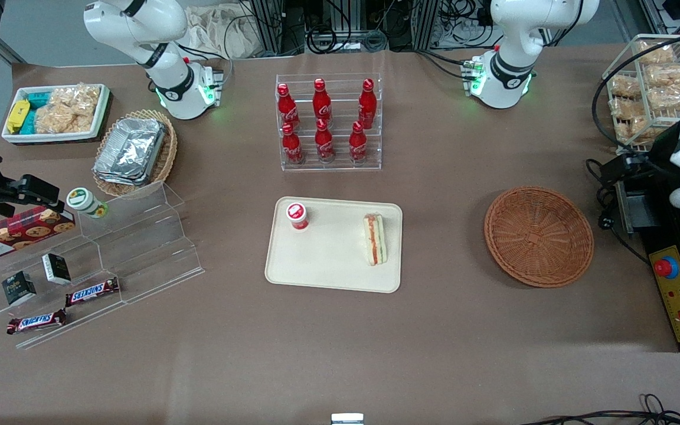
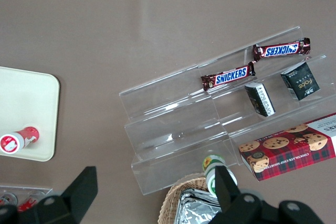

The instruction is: Place sandwich from basket to tray

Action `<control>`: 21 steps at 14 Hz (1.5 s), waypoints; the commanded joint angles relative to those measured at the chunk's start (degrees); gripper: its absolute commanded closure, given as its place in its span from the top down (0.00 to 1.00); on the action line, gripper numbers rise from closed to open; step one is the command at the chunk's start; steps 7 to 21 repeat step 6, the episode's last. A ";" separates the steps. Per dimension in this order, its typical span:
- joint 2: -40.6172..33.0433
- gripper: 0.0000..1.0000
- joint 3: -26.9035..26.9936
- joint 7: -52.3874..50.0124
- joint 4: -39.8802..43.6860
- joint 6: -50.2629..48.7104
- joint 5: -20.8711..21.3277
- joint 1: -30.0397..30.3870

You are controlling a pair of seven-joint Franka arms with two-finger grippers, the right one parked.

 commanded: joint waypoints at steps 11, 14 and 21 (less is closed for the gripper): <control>-2.10 1.00 3.07 3.99 0.46 -3.17 -0.94 0.03; -2.10 1.00 3.07 3.99 0.46 -3.17 -0.94 0.03; -2.10 1.00 3.07 3.99 0.46 -3.17 -0.94 0.03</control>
